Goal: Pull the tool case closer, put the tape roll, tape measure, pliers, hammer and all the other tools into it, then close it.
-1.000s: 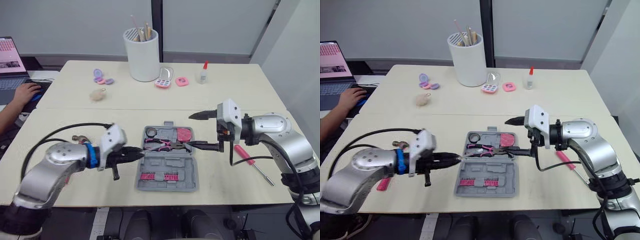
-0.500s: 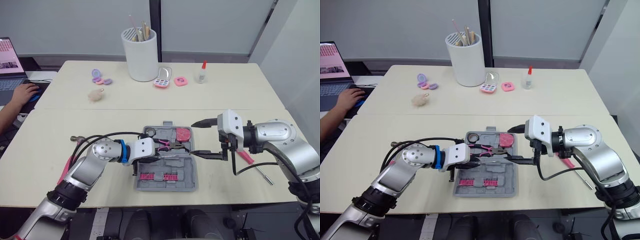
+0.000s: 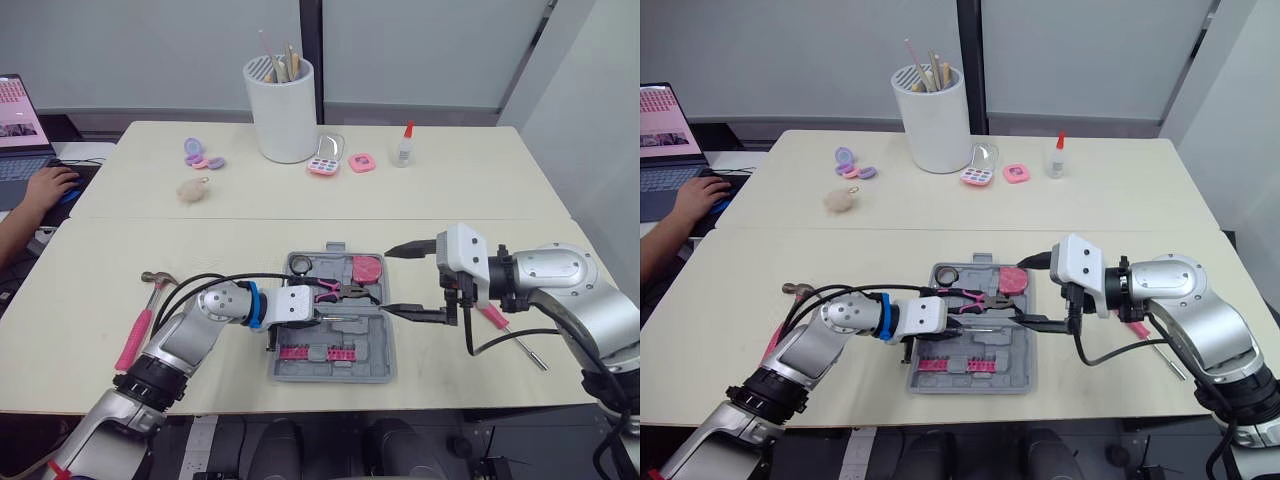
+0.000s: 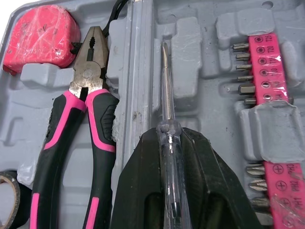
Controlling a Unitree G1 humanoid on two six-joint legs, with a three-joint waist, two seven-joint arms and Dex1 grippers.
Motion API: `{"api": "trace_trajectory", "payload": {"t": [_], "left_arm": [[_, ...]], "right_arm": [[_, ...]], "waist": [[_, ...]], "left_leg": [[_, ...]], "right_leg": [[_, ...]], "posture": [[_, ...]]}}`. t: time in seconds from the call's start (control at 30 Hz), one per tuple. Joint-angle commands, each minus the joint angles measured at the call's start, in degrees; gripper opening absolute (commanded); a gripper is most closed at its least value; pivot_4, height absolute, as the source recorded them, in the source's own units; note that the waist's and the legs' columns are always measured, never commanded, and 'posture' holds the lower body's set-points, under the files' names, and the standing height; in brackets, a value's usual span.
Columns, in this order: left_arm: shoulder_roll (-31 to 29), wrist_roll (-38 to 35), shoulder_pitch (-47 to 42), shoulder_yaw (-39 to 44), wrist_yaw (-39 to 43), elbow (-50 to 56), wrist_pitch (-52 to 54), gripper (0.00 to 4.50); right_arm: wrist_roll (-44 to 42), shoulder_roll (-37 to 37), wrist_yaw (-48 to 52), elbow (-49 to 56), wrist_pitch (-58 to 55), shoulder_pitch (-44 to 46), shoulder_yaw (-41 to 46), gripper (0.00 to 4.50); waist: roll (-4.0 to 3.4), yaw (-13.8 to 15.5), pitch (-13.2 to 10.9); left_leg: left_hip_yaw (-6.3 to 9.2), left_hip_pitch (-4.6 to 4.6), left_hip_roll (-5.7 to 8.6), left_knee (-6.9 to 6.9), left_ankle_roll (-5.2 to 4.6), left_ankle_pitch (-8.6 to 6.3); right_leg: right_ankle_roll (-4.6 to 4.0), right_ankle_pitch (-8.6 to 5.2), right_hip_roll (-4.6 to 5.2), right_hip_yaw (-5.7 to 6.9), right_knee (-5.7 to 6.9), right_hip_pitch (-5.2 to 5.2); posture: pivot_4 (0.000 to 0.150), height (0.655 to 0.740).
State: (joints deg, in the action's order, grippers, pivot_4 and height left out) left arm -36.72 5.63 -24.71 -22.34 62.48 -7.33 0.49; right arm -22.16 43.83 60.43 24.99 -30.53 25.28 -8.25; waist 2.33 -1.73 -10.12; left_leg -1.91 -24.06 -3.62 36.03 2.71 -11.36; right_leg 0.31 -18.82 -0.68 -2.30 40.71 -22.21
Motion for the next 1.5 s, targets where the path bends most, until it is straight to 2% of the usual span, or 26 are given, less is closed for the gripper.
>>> {"api": "trace_trajectory", "payload": {"t": [0.03, 0.93, 1.0, 1.13, 1.47, 1.5], "left_arm": [[0.91, 1.07, -1.26, -0.23, -0.81, 0.01, -1.80, 0.24], [2.24, 2.65, -1.41, -0.30, 1.02, -1.73, -3.11, 0.24], [2.45, 2.35, -1.34, -0.08, 0.87, -1.49, -3.08, 0.98], [2.95, 1.92, -1.08, 0.66, 0.23, -0.67, -3.19, 2.12], [1.54, -2.84, -0.10, 4.05, 1.38, 3.90, 0.09, 2.12], [1.17, -3.10, -0.08, 4.39, 1.55, 3.80, 0.17, 1.94]], "right_arm": [[-1.03, 0.52, -0.41, 2.12, 0.12, 0.15, 1.79, 4.50], [-0.61, 0.67, -0.06, 0.49, 0.55, 0.69, 1.53, 4.50], [-0.53, 0.66, -0.01, 0.21, 0.62, 0.81, 1.52, 4.50], [-0.13, 0.69, 0.11, -0.45, 0.94, 0.79, 1.31, 4.50], [-0.25, 0.21, -0.06, -0.86, 0.94, 1.19, 1.35, 4.50], [-0.22, 0.18, -0.04, -0.96, 1.01, 1.23, 1.32, 4.50]], "waist": [[0.00, 0.01, 0.00], [0.00, -0.02, 0.00], [0.00, -0.02, 0.00], [0.00, 0.05, 0.00], [0.00, -0.04, 0.00], [0.00, -0.05, 0.00]], "left_leg": [[0.00, 0.00, 0.00, 0.00, 0.00, 0.00], [0.00, 0.01, 0.02, 0.02, 0.00, 0.00], [0.00, 0.01, 0.02, 0.02, 0.00, 0.00], [0.00, 0.01, 0.01, 0.04, 0.00, 0.00], [0.01, 0.02, 0.00, 0.04, 0.00, 0.00], [0.01, 0.03, 0.00, 0.04, 0.00, 0.00]], "right_leg": [[0.00, 0.00, 0.00, 0.00, 0.00, 0.00], [0.00, 0.00, -0.01, 0.00, 0.03, 0.01], [-0.01, 0.00, -0.01, -0.01, 0.03, 0.01], [-0.01, 0.00, -0.01, 0.00, 0.05, 0.02], [-0.01, 0.01, -0.03, -0.01, 0.06, 0.01], [-0.01, 0.01, -0.03, 0.00, 0.06, 0.01]], "posture": [[0.150, 0.7400], [0.150, 0.7400], [0.150, 0.7400], [0.150, 0.7400], [0.150, 0.7400], [0.150, 0.7400]]}}
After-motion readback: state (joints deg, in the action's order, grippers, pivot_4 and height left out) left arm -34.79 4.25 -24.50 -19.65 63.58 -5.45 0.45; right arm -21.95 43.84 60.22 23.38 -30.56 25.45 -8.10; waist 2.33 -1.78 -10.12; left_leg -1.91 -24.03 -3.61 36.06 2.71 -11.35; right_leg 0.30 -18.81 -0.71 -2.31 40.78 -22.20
